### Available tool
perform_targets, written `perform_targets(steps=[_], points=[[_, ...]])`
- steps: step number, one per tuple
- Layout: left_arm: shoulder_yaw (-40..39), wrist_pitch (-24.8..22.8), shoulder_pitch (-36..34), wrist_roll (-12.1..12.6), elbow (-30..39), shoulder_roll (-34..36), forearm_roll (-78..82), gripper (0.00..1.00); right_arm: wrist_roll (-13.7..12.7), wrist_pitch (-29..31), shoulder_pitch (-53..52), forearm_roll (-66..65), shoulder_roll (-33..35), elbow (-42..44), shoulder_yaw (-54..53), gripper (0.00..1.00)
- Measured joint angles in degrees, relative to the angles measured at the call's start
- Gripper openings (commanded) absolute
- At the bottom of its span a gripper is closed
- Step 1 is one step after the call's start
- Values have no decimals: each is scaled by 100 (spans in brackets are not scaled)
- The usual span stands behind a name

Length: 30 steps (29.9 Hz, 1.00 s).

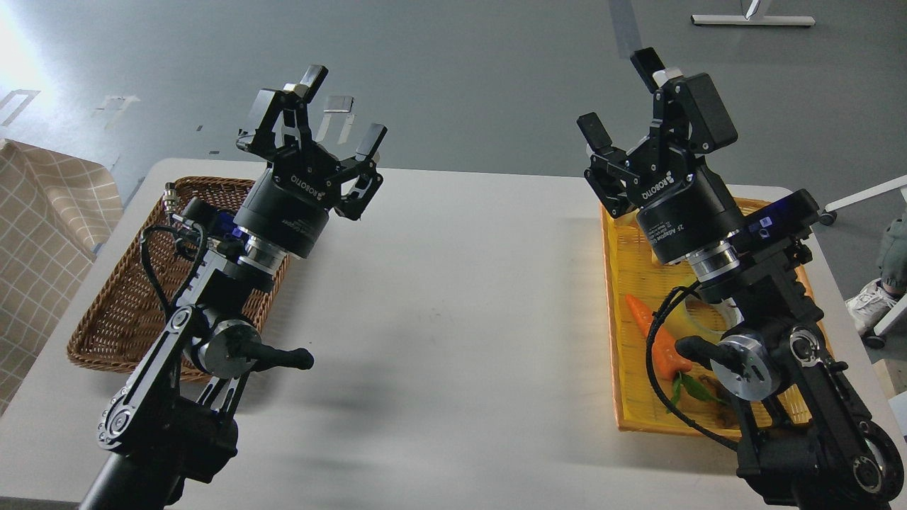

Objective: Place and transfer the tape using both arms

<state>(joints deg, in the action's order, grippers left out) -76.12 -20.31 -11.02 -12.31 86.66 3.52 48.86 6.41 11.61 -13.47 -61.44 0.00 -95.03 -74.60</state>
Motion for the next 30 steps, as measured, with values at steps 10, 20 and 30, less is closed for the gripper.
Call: perform_targets(steps=[10, 20, 30], points=[[1, -8, -5, 0, 0, -19, 0, 98, 0, 3, 8, 0, 0, 0, -11, 99], [10, -1, 5, 0, -9, -26, 0, 98, 0, -1, 8, 0, 0, 1, -26, 99], [10, 0, 12, 0, -9, -18, 0, 98, 0, -1, 9, 0, 0, -13, -28, 99]])
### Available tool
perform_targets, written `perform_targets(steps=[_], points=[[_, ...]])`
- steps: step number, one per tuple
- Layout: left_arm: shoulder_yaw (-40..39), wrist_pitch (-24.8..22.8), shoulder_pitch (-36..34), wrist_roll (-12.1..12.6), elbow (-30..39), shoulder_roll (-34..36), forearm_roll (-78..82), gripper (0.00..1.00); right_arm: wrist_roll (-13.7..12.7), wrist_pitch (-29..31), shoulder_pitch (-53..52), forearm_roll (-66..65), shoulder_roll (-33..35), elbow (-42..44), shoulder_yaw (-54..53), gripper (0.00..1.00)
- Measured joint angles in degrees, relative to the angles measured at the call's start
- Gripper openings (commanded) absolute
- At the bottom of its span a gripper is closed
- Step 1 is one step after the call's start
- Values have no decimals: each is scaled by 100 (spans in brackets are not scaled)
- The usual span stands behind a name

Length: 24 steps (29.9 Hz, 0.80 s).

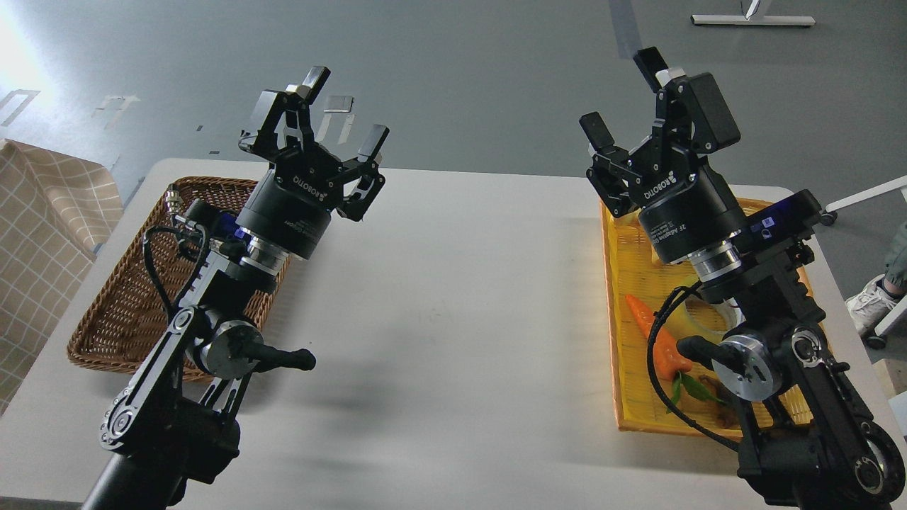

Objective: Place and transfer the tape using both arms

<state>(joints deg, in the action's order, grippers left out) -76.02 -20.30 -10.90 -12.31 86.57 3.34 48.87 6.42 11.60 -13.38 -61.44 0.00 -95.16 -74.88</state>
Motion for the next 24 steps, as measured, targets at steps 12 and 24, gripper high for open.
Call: perform_targets(steps=[12, 24], points=[[0, 16, -9, 0, -17, -6, 0, 98, 0, 0, -5, 0, 0, -2, 1, 99], [-15, 17, -1, 3, -17, 7, 9, 98, 0, 0, -12, 0, 0, 19, 19, 99]])
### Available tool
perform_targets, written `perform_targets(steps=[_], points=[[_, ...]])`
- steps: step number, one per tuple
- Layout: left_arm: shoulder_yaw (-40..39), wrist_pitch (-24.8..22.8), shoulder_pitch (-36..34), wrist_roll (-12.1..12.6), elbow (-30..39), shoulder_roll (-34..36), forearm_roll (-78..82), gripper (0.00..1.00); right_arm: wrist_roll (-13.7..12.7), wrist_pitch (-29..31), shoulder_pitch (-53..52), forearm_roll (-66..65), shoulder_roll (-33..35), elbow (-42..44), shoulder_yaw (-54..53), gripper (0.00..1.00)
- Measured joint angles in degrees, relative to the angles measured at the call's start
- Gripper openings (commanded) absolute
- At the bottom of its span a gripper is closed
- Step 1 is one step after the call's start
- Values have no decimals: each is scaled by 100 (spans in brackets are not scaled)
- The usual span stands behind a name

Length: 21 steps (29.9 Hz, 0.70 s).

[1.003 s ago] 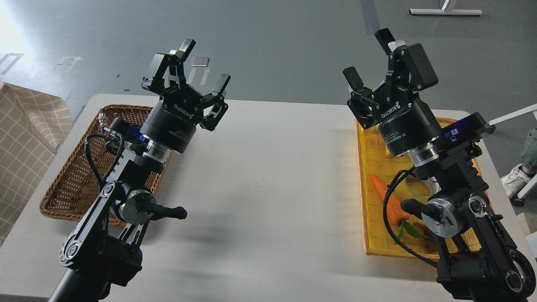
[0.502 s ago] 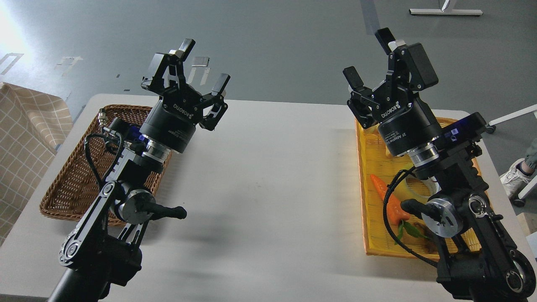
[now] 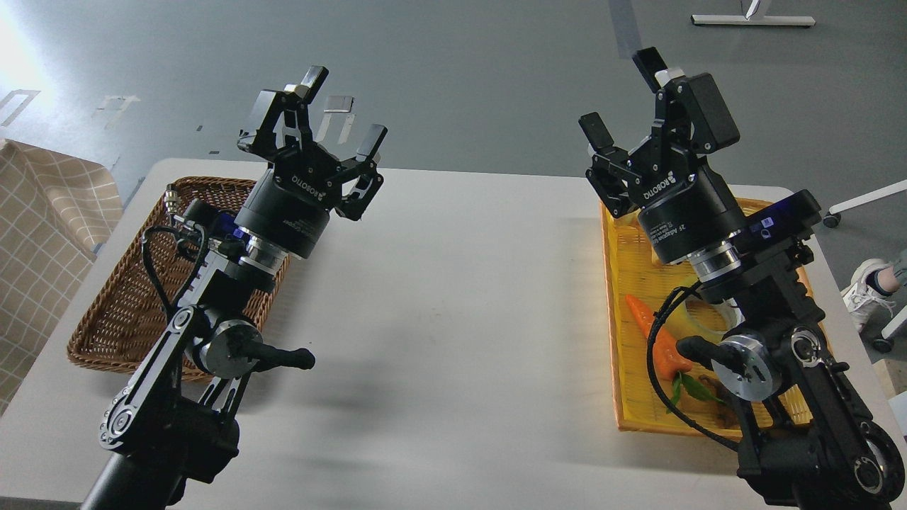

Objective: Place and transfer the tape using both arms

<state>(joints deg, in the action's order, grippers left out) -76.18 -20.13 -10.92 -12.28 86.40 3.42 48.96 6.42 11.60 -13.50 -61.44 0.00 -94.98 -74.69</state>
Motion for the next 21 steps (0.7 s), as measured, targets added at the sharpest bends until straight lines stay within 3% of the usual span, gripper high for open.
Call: perform_targets(steps=[21], points=[[21, -2, -42, -3, 4, -24, 0, 98, -2, 0, 38, 0, 0, -30, 25, 99]])
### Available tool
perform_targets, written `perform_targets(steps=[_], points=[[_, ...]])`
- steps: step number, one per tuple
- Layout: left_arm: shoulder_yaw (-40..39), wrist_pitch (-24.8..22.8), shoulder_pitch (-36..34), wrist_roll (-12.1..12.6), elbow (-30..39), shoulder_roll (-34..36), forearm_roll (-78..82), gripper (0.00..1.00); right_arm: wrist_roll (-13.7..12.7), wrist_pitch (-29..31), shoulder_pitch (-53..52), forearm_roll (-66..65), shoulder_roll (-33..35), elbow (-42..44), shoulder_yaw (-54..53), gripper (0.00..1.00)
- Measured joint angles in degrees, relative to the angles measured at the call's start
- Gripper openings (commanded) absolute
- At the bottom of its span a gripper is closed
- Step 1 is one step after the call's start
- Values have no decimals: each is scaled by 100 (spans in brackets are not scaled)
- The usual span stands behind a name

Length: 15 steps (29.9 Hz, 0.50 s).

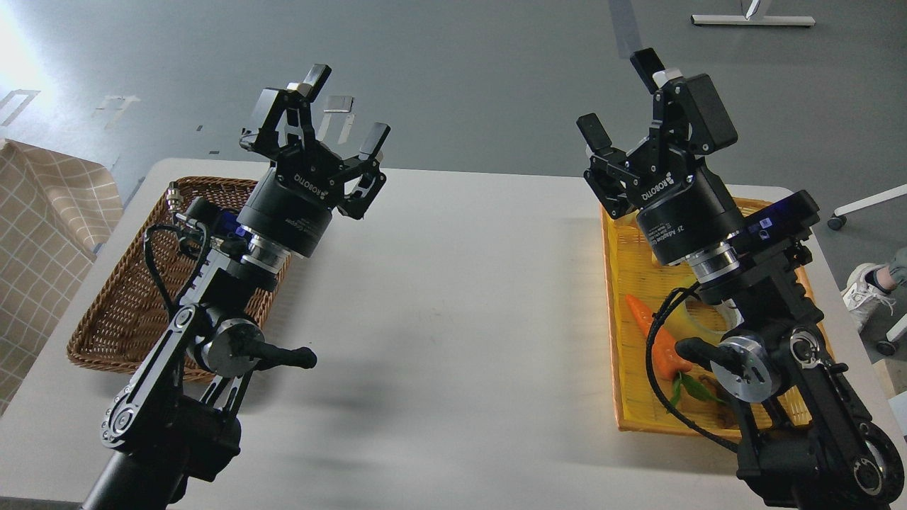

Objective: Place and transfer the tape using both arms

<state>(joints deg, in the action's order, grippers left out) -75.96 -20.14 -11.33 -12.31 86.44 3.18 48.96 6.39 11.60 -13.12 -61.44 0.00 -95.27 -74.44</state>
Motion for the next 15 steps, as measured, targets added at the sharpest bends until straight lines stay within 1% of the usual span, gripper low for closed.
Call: perform_targets(steps=[15], points=[[39, -5, -33, 15, 13, -93, 0, 98, 0, 0, 11, 0, 0, -162, 27, 99]])
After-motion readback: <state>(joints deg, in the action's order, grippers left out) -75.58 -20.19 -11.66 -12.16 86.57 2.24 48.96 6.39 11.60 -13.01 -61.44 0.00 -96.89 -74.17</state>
